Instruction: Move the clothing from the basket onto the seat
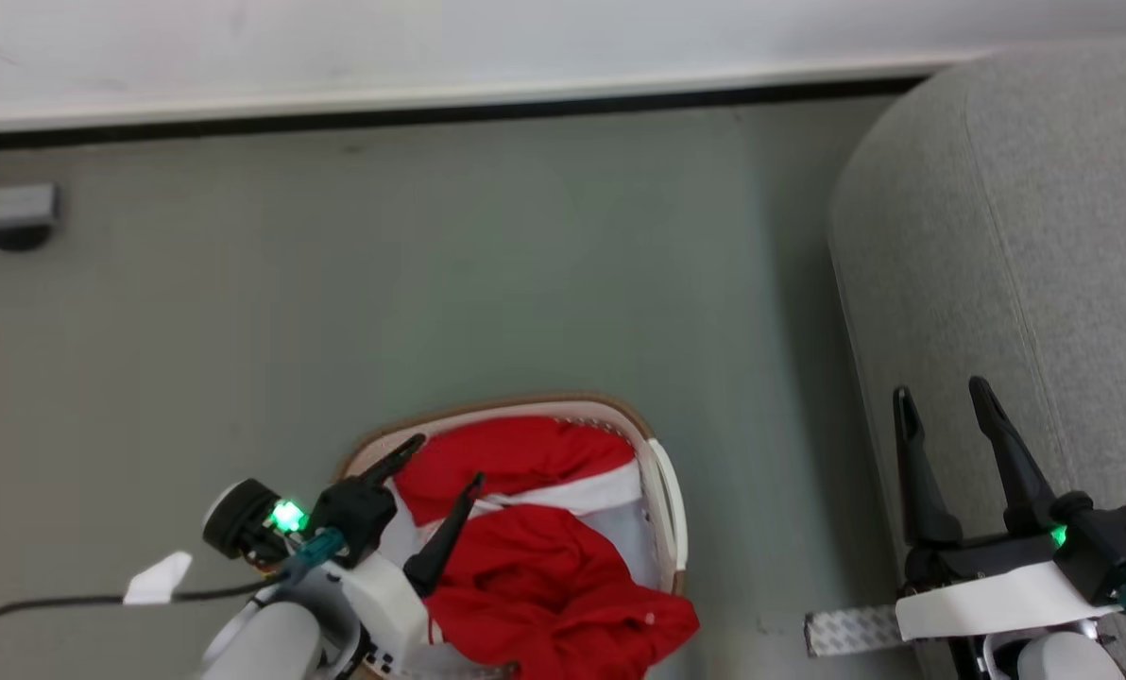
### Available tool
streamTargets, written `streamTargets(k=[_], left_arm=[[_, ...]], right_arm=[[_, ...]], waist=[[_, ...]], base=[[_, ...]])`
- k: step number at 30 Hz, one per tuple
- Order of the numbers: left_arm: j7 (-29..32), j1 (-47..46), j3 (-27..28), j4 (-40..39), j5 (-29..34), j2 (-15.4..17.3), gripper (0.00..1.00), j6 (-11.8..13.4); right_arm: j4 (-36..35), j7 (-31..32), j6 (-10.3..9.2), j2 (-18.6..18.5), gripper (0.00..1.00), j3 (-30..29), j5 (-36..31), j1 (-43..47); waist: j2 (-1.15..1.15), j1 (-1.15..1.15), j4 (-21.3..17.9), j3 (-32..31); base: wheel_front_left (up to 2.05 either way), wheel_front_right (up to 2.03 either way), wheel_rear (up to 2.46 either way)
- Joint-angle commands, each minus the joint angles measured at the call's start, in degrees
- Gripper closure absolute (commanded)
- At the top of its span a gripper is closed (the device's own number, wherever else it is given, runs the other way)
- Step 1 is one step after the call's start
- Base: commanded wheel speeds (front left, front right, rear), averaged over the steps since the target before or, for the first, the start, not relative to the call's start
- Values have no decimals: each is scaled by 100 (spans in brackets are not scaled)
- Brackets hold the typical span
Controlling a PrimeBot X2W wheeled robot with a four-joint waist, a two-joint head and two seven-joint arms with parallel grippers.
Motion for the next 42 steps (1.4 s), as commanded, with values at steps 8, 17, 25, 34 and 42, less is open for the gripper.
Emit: streamTargets(k=[8,17,25,34,42], left_arm=[[550,-712,-561,1187,655,-11,0,155],[1097,-1154,-1003,1871,1072,127,0,135],[1276,-1558,-1102,2026,1242,390,0,147],[1377,-1945,-1198,1977,1317,735,0,125],[1318,-2155,-1171,2011,1143,789,100,111]], right_arm=[[-278,2,-12,-4,0,157,351,-254],[-530,2,-12,-5,0,372,622,-384],[-755,3,-12,-3,0,509,859,-475],[-946,2,-12,-4,0,619,1104,-601],[-1055,2,-12,-5,0,604,1156,-636]], waist=[[0,-1,-716,1079],[0,-1,-1047,1696],[0,-1,-1200,2274],[0,-1,-1314,2941],[0,-1,-1332,3281]], base=[[0,0,0],[0,0,0],[0,0,0],[0,0,0],[0,0,0]])
